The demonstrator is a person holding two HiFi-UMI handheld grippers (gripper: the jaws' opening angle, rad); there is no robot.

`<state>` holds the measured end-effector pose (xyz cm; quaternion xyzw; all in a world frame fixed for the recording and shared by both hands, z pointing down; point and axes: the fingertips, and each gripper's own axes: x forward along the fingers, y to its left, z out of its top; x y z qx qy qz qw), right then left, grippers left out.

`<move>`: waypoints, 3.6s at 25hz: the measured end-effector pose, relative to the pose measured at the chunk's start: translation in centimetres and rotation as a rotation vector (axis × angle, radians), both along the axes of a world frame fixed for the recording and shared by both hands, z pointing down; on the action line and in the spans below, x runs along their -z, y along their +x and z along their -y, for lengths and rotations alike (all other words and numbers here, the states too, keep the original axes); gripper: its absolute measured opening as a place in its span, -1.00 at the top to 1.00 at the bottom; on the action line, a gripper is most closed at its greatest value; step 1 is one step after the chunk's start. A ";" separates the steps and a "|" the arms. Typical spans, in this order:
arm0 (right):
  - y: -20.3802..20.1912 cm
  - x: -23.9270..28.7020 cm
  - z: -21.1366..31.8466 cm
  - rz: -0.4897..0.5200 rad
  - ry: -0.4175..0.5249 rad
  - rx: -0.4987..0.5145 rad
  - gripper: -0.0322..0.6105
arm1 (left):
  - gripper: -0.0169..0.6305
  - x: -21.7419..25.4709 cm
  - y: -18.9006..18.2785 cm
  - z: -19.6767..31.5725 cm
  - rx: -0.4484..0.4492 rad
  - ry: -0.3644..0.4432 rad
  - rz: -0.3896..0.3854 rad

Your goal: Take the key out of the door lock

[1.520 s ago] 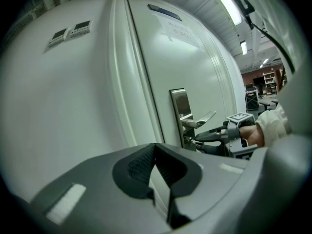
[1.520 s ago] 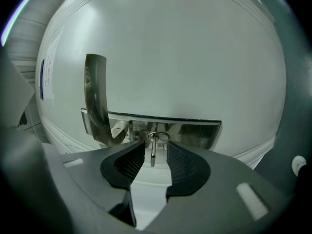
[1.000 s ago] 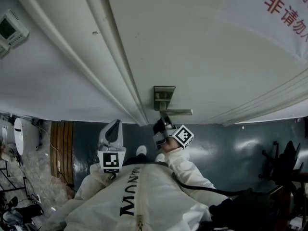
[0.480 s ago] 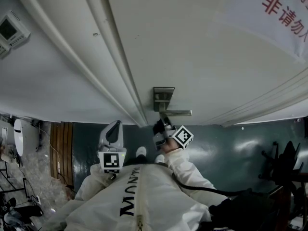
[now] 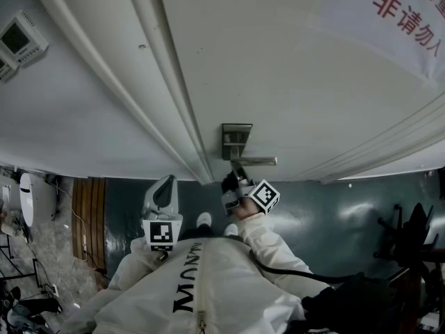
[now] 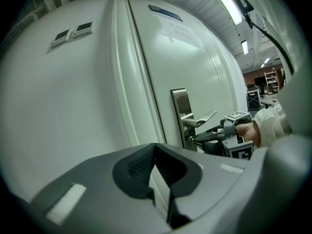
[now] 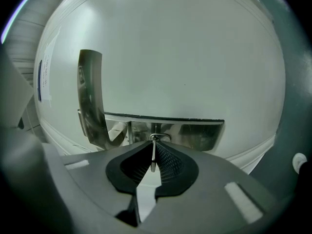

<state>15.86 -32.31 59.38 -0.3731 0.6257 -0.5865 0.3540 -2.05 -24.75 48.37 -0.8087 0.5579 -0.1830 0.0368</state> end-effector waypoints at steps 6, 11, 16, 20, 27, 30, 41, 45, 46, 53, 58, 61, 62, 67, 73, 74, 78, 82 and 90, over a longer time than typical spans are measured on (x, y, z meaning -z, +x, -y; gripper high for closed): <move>-0.2 0.3 -0.4 0.021 -0.005 -0.003 0.83 | 0.95 0.2 0.2 -0.1 -0.010 0.008 -0.006; 0.0 0.0 -1.8 0.001 0.006 0.015 0.83 | 0.95 0.0 0.0 0.1 -0.009 -0.001 -0.001; -0.1 0.7 -2.7 -0.113 0.040 0.039 0.83 | 0.95 -0.3 0.8 0.3 -0.034 -0.004 -0.010; 0.0 1.3 -3.8 -0.229 0.065 0.064 0.83 | 0.95 -0.5 1.2 0.4 -0.047 -0.008 -0.011; 0.0 2.5 -4.9 -0.549 0.148 0.154 0.83 | 0.95 -0.7 1.7 0.8 -0.055 -0.016 -0.023; -0.2 3.0 -5.7 -0.757 0.194 0.207 0.83 | 0.95 -0.6 2.1 1.0 -0.063 -0.004 -0.026; 0.2 6.3 -6.8 -1.324 0.404 0.236 0.83 | 0.95 -1.0 3.3 1.6 -0.066 -0.022 -0.031; -0.1 6.9 -7.3 -1.373 0.460 0.246 0.83 | 0.95 -0.9 3.4 1.3 -0.047 -0.018 -0.032; 0.0 6.9 -7.4 -1.370 0.465 0.242 0.83 | 0.95 -0.9 3.3 1.1 -0.040 -0.017 -0.029; 0.7 8.5 -7.9 -1.328 0.513 0.217 0.83 | 0.95 -0.8 2.6 -1.3 0.040 -0.026 0.002; 0.1 8.5 -9.3 -1.296 0.522 0.217 0.83 | 0.95 -0.8 2.0 -3.2 0.047 -0.023 0.018; -0.2 8.9 -10.4 -1.308 0.528 0.201 0.83 | 0.95 -0.4 1.9 -4.1 0.029 -0.009 0.009; -0.3 9.0 -10.8 -1.314 0.528 0.194 0.83 | 0.95 -0.3 1.9 -4.5 0.017 -0.001 0.006; -0.7 10.1 -13.3 -1.351 0.497 0.114 0.83 | 0.95 0.5 0.7 -7.2 -0.040 0.036 -0.007; -1.9 11.5 -17.8 -1.404 0.455 0.011 0.83 | 0.95 0.6 -3.0 -11.5 -0.069 0.063 -0.048; -2.3 11.8 -18.7 -1.409 0.451 -0.005 0.83 | 0.95 0.6 -3.8 -12.3 -0.072 0.069 -0.054; -3.9 12.8 -23.0 -1.437 0.445 -0.060 0.83 | 0.95 1.1 -6.3 -16.2 -0.097 0.096 -0.071; -5.3 13.6 -26.9 -1.453 0.438 -0.093 0.83 | 0.95 1.2 -8.1 -19.8 -0.122 0.112 -0.071; -5.8 12.6 -31.9 -1.482 0.390 -0.094 0.83 | 0.95 0.4 -8.2 -23.9 -0.151 0.088 -0.087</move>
